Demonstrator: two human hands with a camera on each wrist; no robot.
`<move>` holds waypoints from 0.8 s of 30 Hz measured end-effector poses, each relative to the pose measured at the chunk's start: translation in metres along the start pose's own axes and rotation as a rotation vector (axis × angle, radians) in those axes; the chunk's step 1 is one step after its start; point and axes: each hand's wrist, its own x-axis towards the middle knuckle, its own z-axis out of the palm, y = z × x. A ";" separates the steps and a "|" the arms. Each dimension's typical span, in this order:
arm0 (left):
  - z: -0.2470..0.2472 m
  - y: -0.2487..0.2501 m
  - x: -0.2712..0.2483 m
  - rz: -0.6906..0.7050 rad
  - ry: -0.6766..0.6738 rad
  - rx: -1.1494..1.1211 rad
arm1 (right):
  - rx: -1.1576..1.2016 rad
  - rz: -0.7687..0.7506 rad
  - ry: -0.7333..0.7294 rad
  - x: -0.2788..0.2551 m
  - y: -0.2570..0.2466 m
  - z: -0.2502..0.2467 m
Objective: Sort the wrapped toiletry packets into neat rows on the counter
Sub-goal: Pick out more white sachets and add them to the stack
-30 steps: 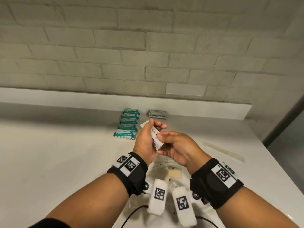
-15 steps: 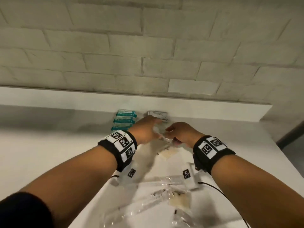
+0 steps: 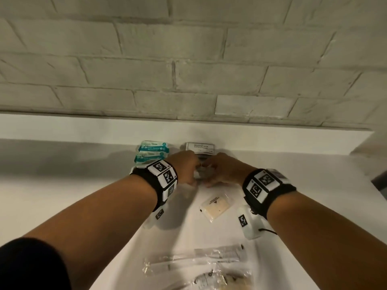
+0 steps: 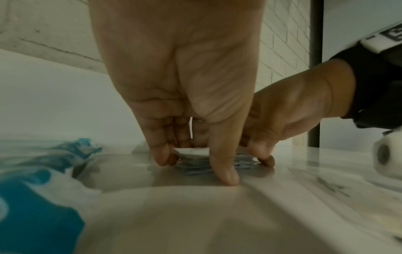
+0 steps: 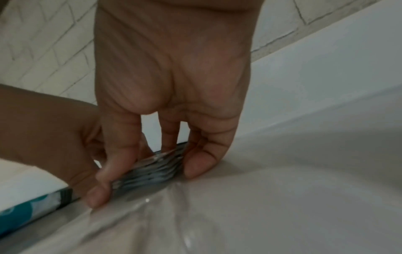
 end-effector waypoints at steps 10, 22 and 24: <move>0.001 0.002 -0.002 -0.021 -0.026 -0.066 | -0.143 -0.065 0.040 0.003 0.001 0.009; -0.012 0.029 -0.041 -0.076 0.182 0.010 | 0.021 0.295 0.030 -0.043 0.027 -0.033; -0.002 0.049 -0.047 -0.022 0.070 0.040 | -0.186 0.188 0.010 -0.058 0.023 -0.028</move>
